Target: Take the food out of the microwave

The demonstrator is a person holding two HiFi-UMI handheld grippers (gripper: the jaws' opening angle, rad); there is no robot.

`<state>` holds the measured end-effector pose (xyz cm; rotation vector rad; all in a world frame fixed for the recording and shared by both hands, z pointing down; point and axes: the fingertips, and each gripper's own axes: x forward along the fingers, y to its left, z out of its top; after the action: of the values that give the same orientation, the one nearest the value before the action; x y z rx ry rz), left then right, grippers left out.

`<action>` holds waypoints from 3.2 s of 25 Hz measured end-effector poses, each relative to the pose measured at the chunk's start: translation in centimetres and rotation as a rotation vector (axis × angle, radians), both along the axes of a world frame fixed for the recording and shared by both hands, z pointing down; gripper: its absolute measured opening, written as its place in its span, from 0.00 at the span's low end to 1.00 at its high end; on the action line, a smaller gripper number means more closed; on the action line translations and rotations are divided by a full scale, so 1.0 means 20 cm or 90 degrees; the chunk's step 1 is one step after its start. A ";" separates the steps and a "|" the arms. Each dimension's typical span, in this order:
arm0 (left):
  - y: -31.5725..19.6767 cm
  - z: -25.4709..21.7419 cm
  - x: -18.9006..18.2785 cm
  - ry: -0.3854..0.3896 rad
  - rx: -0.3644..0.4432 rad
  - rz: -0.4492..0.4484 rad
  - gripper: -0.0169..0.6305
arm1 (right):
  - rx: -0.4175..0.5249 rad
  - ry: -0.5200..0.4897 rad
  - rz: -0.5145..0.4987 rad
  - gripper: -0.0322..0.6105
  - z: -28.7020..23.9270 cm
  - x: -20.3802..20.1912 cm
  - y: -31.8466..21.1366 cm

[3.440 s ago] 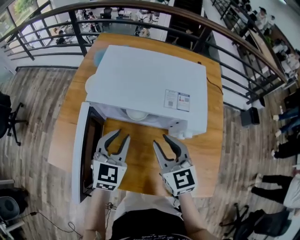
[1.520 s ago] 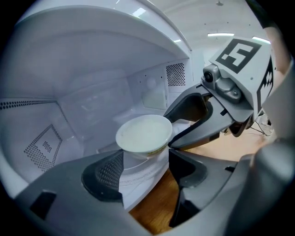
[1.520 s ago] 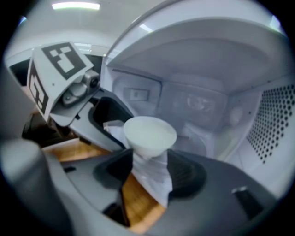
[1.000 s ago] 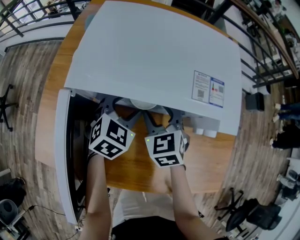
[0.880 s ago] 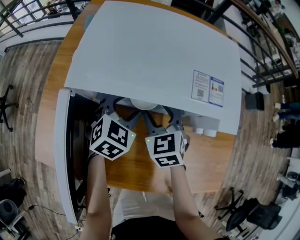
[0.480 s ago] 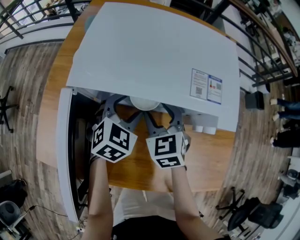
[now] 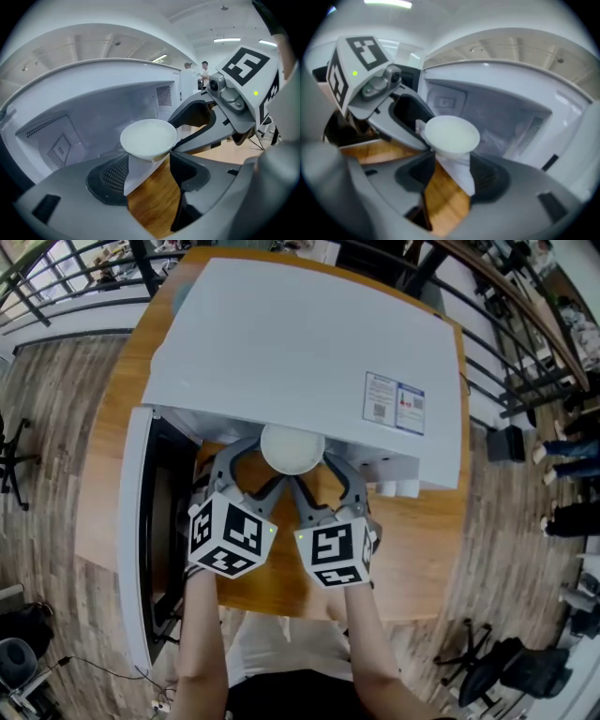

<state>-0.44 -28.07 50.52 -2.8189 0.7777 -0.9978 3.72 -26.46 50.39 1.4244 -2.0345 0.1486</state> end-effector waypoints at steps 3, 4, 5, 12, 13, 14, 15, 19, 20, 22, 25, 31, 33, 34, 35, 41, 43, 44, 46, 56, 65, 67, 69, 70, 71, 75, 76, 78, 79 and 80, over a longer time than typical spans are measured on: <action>0.07 -0.02 0.01 0.001 0.006 -0.005 0.49 | 0.002 0.000 -0.003 0.44 -0.02 0.01 0.07; 0.09 -0.03 0.02 0.001 0.008 -0.007 0.49 | 0.004 0.000 -0.004 0.44 -0.03 0.02 0.09; 0.11 -0.04 0.02 0.001 0.010 -0.009 0.49 | 0.006 -0.001 -0.005 0.44 -0.03 0.02 0.12; 0.28 -0.08 0.04 0.000 0.017 -0.024 0.49 | 0.016 -0.005 -0.021 0.44 -0.07 0.04 0.27; 0.30 -0.08 0.04 0.000 0.017 -0.027 0.49 | 0.016 -0.006 -0.024 0.44 -0.07 0.03 0.29; 0.33 -0.08 0.03 0.000 0.017 -0.029 0.49 | 0.015 -0.008 -0.028 0.44 -0.07 0.03 0.32; 0.35 -0.08 0.02 0.000 0.017 -0.032 0.49 | 0.015 -0.008 -0.031 0.44 -0.07 0.02 0.34; 0.42 -0.07 0.01 0.001 0.018 -0.037 0.49 | 0.015 -0.008 -0.040 0.44 -0.06 0.01 0.41; 0.44 -0.06 0.00 0.000 0.019 -0.038 0.49 | 0.016 -0.010 -0.041 0.44 -0.06 0.00 0.43; 0.47 -0.07 0.00 -0.002 0.024 -0.038 0.49 | 0.018 -0.011 -0.042 0.44 -0.06 0.00 0.46; 0.51 -0.07 -0.01 -0.006 0.032 -0.039 0.49 | 0.020 -0.009 -0.037 0.44 -0.06 0.00 0.50; 0.59 -0.03 -0.01 -0.010 0.035 -0.035 0.49 | 0.013 -0.017 -0.039 0.44 -0.02 -0.01 0.58; 0.63 -0.02 -0.02 -0.006 0.031 -0.037 0.49 | 0.010 -0.018 -0.040 0.44 0.00 -0.02 0.62; 0.64 -0.01 -0.02 -0.004 0.029 -0.038 0.49 | 0.008 -0.018 -0.041 0.44 0.01 -0.02 0.63; 0.66 0.00 -0.02 -0.002 0.027 -0.039 0.49 | 0.006 -0.018 -0.041 0.44 0.02 -0.02 0.65; 0.72 0.09 -0.03 0.006 0.021 -0.045 0.49 | -0.003 0.001 -0.043 0.44 0.10 -0.02 0.71; 0.75 0.13 -0.04 0.004 0.018 -0.046 0.49 | -0.011 0.002 -0.046 0.44 0.15 -0.03 0.73; 0.76 0.15 -0.05 0.002 0.016 -0.046 0.49 | -0.016 0.001 -0.047 0.44 0.17 -0.04 0.74; 0.78 0.19 -0.05 -0.004 0.010 -0.044 0.49 | -0.028 0.002 -0.046 0.44 0.21 -0.04 0.76; 0.84 0.31 -0.05 -0.009 -0.025 -0.046 0.49 | -0.071 0.008 -0.042 0.44 0.35 -0.03 0.81; 0.85 0.39 -0.06 -0.017 -0.054 -0.048 0.49 | -0.094 0.008 -0.045 0.44 0.41 -0.05 0.83; 0.85 0.41 -0.06 -0.021 -0.060 -0.048 0.49 | -0.099 0.008 -0.044 0.44 0.42 -0.05 0.83; 0.85 0.43 -0.06 -0.029 -0.065 -0.046 0.49 | -0.103 0.007 -0.045 0.44 0.44 -0.05 0.83; 0.85 0.43 -0.06 -0.032 -0.066 -0.045 0.49 | -0.104 0.006 -0.046 0.44 0.44 -0.05 0.83; 0.86 0.44 -0.07 -0.035 -0.068 -0.044 0.49 | -0.106 0.006 -0.046 0.44 0.45 -0.05 0.84; 0.86 0.46 -0.06 -0.037 -0.074 -0.044 0.49 | -0.113 0.007 -0.046 0.44 0.46 -0.05 0.84; 0.86 0.46 -0.06 -0.038 -0.075 -0.044 0.49 | -0.115 0.006 -0.046 0.44 0.47 -0.05 0.84; 0.87 0.47 -0.06 -0.039 -0.077 -0.043 0.49 | -0.118 0.006 -0.046 0.44 0.48 -0.04 0.84; 0.87 0.47 -0.06 -0.040 -0.078 -0.042 0.49 | -0.119 0.006 -0.047 0.44 0.48 -0.04 0.84; 0.87 0.47 -0.06 -0.041 -0.079 -0.042 0.49 | -0.120 0.006 -0.048 0.44 0.48 -0.04 0.85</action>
<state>-1.68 -10.68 59.99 -2.8640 0.8340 -1.1803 2.85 -9.55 60.03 1.2294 -2.0053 0.2922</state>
